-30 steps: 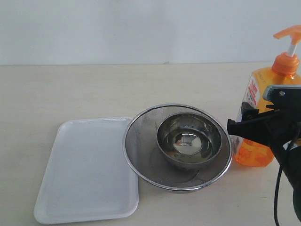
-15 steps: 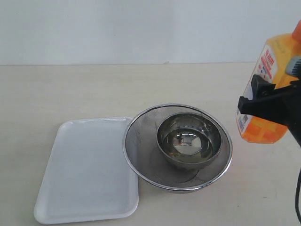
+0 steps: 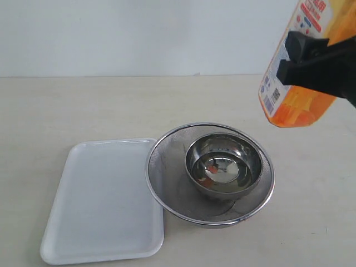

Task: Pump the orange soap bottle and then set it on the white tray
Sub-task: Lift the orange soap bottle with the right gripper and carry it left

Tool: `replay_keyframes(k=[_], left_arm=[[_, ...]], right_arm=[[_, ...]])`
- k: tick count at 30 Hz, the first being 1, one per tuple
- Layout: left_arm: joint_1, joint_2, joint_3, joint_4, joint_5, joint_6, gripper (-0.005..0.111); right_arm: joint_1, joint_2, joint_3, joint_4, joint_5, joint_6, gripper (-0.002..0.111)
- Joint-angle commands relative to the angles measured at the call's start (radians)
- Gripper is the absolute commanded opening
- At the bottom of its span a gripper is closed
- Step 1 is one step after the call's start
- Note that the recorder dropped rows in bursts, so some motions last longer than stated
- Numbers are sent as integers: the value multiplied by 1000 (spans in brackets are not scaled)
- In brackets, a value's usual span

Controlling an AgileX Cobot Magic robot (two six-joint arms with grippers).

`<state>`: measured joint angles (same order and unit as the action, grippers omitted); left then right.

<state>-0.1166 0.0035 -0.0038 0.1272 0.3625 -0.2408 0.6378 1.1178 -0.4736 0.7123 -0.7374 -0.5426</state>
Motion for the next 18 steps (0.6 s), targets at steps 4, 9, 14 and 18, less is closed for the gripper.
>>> replay_keyframes(k=[4, 9, 14, 18], left_arm=[[2, -4, 4, -10, 3, 2, 5], [2, -4, 4, -10, 3, 2, 5], [2, -4, 4, -10, 3, 2, 5], [2, -4, 4, -10, 3, 2, 5]], right_arm=[[2, -24, -150, -145, 111, 79, 2], [2, -24, -205, -256, 144, 210, 2], [25, -12, -246, -325, 169, 279, 2], [97, 27, -283, -327, 162, 262, 2]])
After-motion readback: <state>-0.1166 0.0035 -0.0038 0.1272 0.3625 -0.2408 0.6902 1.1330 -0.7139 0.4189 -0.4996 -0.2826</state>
